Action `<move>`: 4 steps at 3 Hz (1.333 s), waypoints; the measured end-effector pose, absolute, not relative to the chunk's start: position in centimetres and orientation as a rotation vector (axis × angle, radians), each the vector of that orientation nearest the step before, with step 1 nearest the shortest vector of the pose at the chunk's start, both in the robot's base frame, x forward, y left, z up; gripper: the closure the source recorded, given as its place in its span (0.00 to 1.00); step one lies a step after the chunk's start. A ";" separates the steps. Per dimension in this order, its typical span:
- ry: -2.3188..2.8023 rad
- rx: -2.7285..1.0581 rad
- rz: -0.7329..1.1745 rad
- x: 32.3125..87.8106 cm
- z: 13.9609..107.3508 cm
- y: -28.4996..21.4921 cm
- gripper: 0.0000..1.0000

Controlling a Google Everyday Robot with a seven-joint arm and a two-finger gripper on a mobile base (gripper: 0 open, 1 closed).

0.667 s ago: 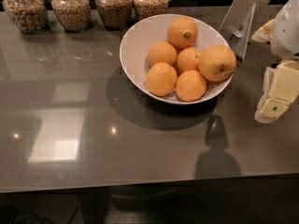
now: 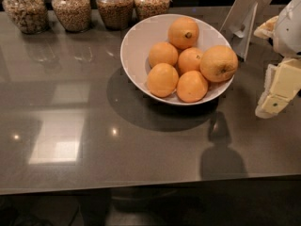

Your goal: Pick orange from white bowl

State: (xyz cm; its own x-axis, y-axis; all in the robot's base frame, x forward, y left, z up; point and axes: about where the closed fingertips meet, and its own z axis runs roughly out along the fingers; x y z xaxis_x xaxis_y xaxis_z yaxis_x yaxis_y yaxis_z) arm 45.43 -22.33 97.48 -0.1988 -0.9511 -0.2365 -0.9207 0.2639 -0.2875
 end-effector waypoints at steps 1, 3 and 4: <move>2.083 -1.695 -0.137 48.2 97.4 -22.9 0.00; 1.938 -1.667 -0.110 53.7 96.6 -22.7 0.02; 1.919 -1.650 -0.050 55.1 95.5 -22.2 0.13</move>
Offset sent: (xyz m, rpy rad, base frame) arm 0.0943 -0.0138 -0.0032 0.1072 -0.2272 0.1112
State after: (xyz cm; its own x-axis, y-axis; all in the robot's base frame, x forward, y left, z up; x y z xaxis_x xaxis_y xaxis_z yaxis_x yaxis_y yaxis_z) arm 55.09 -22.16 95.46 -0.0462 -0.9104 -0.4111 -0.8877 0.2261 -0.4010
